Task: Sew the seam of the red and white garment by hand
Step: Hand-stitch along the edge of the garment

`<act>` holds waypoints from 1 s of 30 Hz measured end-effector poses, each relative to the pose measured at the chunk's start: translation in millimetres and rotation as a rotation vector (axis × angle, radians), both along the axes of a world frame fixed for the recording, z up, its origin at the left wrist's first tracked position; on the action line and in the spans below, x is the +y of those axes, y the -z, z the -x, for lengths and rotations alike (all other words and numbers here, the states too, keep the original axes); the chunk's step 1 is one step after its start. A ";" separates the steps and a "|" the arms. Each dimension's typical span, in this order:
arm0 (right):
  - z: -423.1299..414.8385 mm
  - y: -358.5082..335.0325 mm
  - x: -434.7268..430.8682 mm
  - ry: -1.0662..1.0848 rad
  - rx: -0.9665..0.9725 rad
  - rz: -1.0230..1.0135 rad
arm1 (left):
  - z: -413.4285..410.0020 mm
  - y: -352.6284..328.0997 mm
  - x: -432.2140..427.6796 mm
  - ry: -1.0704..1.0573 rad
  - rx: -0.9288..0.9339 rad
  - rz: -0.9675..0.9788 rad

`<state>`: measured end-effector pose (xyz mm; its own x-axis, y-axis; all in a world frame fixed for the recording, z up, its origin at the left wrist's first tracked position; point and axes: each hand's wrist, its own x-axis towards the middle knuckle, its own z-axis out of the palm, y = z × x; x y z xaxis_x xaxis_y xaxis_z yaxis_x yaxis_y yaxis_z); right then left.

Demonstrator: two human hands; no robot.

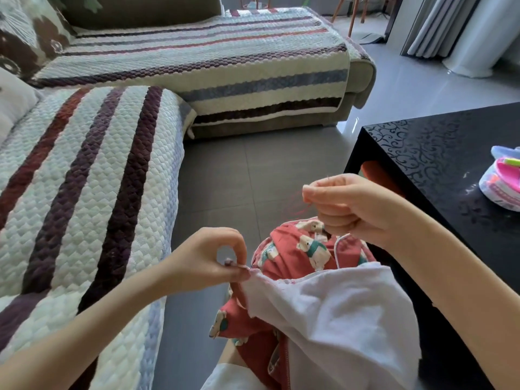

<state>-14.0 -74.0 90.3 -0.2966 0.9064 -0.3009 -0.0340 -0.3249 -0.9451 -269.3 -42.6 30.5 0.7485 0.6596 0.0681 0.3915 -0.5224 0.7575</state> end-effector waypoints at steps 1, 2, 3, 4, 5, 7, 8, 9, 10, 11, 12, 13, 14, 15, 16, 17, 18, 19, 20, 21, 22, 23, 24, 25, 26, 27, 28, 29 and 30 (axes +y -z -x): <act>-2.6 -6.1 2.1 0.009 0.011 -0.011 | -4.0 -1.2 4.9 0.000 0.021 0.031; -4.9 -12.2 3.7 0.009 0.023 -0.034 | -8.1 -2.2 9.4 0.008 0.046 0.056; -7.2 -18.8 5.2 0.013 0.028 -0.057 | -12.5 -4.3 14.1 0.014 0.076 0.079; -9.4 -23.5 6.6 0.011 0.025 -0.075 | -16.3 -5.7 17.7 0.017 0.102 0.111; -10.8 -28.5 7.6 0.012 0.020 -0.088 | -20.7 -7.9 20.9 0.016 0.109 0.147; -13.7 -37.6 9.8 0.012 0.003 -0.107 | -31.4 -16.8 26.3 0.002 0.051 0.242; -15.6 -41.7 10.9 0.011 -0.006 -0.113 | -38.4 -23.7 28.6 -0.007 -0.015 0.303; -16.7 -45.4 11.2 0.008 -0.013 -0.117 | -45.5 -31.5 29.9 -0.011 -0.089 0.369; -18.4 -49.5 11.7 0.006 -0.023 -0.124 | -53.9 -41.7 31.3 -0.006 -0.156 0.429; -19.3 -52.3 11.9 0.003 -0.033 -0.127 | -61.7 -51.1 32.3 0.006 -0.204 0.472; -20.7 -54.5 12.4 0.000 -0.043 -0.130 | -69.7 -60.3 33.1 0.024 -0.237 0.494; -22.0 -57.3 12.3 -0.003 -0.053 -0.134 | -76.9 -68.0 34.1 0.046 -0.252 0.494; -23.1 -58.1 12.5 -0.008 -0.058 -0.136 | -82.5 -73.5 34.3 0.064 -0.250 0.485; -24.1 -58.6 12.6 -0.015 -0.057 -0.135 | -86.9 -77.5 34.5 0.076 -0.237 0.466; -25.7 -59.9 12.6 -0.018 -0.053 -0.138 | -90.6 -80.4 35.1 0.083 -0.219 0.442; -26.8 -60.5 12.4 -0.017 -0.046 -0.137 | -92.8 -81.3 35.7 0.085 -0.203 0.424; -28.3 -61.2 12.4 -0.011 -0.040 -0.137 | -93.9 -82.2 36.7 0.081 -0.192 0.411; -29.7 -61.6 12.4 -0.005 -0.033 -0.136 | -94.1 -82.7 38.0 0.073 -0.186 0.405; -31.6 -61.7 12.2 0.003 -0.026 -0.135 | -93.8 -83.0 39.4 0.063 -0.182 0.404; -32.8 -61.7 12.1 0.009 -0.018 -0.134 | -92.4 -82.9 40.8 0.051 -0.175 0.397; -34.4 -61.7 11.8 0.013 -0.014 -0.135 | -91.6 -83.2 41.4 0.043 -0.168 0.389; -35.5 -61.3 11.5 0.014 -0.014 -0.135 | -90.7 -83.3 41.1 0.040 -0.165 0.384; -36.6 -61.0 11.4 0.010 -0.016 -0.134 | -90.5 -83.2 40.2 0.038 -0.174 0.384; -37.1 -60.8 11.4 0.003 -0.018 -0.131 | -91.1 -83.1 39.1 0.033 -0.195 0.387; -37.4 -60.5 11.4 -0.008 -0.016 -0.130 | -91.9 -82.8 37.6 0.025 -0.229 0.393; -37.2 -60.1 11.5 -0.020 -0.010 -0.126 | -93.4 -83.3 36.4 0.016 -0.269 0.402; -37.0 -59.6 11.7 -0.030 -0.004 -0.121 | -95.2 -84.1 35.6 0.009 -0.310 0.415; -36.4 -59.5 11.6 -0.036 -0.003 -0.113 | -97.2 -85.2 35.2 0.006 -0.346 0.428; -36.0 -59.3 11.7 -0.037 -0.010 -0.109 | -99.2 -86.5 35.6 0.005 -0.373 0.440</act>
